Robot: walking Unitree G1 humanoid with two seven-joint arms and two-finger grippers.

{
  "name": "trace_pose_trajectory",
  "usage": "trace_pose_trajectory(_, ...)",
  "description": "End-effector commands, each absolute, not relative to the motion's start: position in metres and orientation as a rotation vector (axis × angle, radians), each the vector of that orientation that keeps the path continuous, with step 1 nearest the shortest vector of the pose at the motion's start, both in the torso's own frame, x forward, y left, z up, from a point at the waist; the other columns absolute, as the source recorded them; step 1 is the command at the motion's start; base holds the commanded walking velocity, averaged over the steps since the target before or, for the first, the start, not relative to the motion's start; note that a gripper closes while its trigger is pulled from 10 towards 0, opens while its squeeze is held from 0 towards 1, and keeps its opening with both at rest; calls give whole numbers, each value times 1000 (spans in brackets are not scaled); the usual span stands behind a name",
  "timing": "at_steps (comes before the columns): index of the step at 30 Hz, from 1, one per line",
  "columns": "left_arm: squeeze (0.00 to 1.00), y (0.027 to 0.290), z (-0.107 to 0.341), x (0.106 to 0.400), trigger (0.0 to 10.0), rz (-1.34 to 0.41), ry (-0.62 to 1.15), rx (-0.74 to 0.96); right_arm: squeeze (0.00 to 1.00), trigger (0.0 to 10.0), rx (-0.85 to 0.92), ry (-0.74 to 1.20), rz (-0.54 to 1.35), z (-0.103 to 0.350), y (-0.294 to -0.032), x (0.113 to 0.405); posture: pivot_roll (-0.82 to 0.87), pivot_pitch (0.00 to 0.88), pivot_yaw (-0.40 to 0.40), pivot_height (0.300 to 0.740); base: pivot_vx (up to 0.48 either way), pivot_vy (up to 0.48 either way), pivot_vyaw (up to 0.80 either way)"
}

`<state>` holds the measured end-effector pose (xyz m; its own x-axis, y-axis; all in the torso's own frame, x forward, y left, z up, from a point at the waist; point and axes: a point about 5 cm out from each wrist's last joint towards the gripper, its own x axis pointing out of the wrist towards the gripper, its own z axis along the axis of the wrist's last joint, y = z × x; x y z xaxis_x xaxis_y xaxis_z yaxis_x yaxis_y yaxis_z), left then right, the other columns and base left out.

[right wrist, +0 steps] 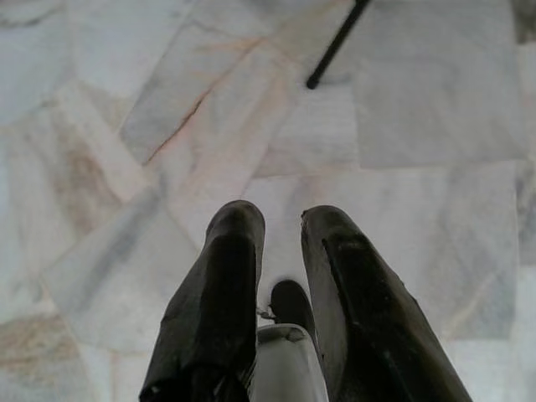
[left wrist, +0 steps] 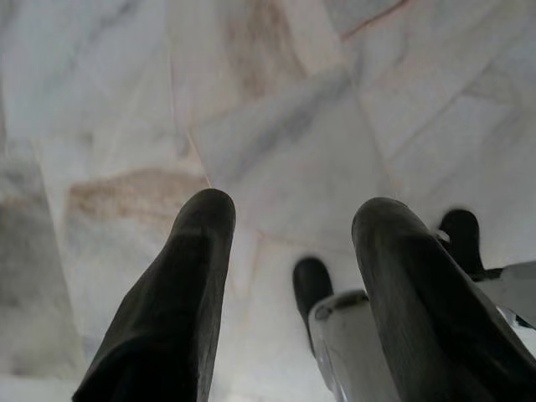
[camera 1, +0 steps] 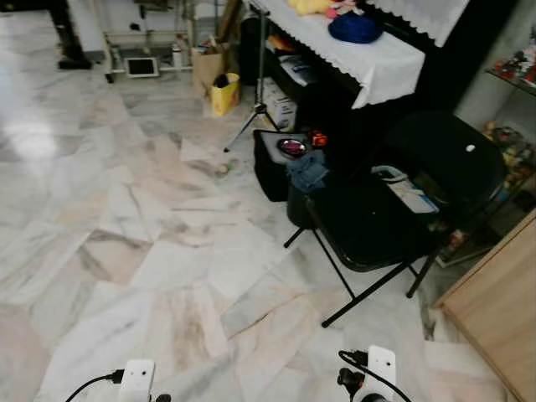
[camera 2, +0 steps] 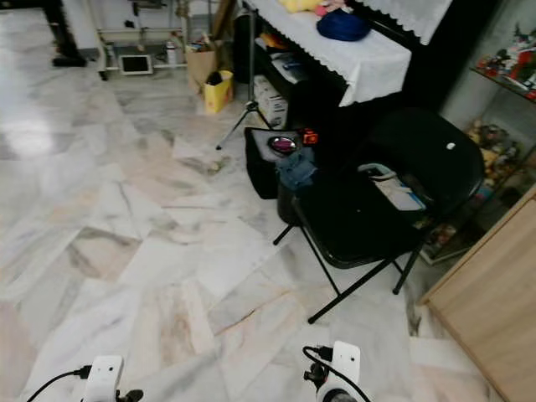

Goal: Hang keys on a hook

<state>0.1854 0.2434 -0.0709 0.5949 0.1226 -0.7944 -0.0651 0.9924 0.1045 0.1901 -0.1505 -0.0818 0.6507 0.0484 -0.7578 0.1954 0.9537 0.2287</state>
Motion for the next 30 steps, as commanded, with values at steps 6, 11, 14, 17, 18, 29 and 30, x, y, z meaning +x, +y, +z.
trace_pose_trajectory(6, 0, 240, -77, 176, 10000, 82, 967, 71, 0, 10000, 319, 866, -100, -82, -154, 189, 52, 0, -71, 740, 0, 0, -719)
trace_pose_trajectory(11, 0, 244, -80, 167, 10000, 96, 986, 68, 0, 10000, 306, 873, -91, -83, -155, 188, 53, 0, -68, 740, 0, 0, -719)
trace_pose_trajectory(14, 0, 251, -80, 160, 10000, 109, 999, 71, 0, 10000, 310, 875, -84, -83, -153, 188, 40, 0, -60, 740, 0, 0, -719)
trace_pose_trajectory(17, 0, 256, -77, 164, 10000, 105, 993, 81, 0, 10000, 315, 876, -71, -83, -152, 188, 42, 0, -59, 740, 0, 0, -715)
trace_pose_trajectory(18, 0, 257, -76, 166, 10000, 100, 989, 85, 0, 10000, 313, 876, -63, -83, -152, 189, 42, 0, -59, 740, 0, 0, -712)
trace_pose_trajectory(29, 0, 256, -74, 170, 10000, 69, 983, 94, 0, 10000, 293, 904, -78, -86, -156, 181, 64, 0, -71, 740, 0, 0, -713)
trace_pose_trajectory(30, 0, 256, -74, 170, 10000, 71, 982, 96, 0, 10000, 293, 905, -75, -86, -156, 181, 59, 0, -69, 740, 0, 0, -712)
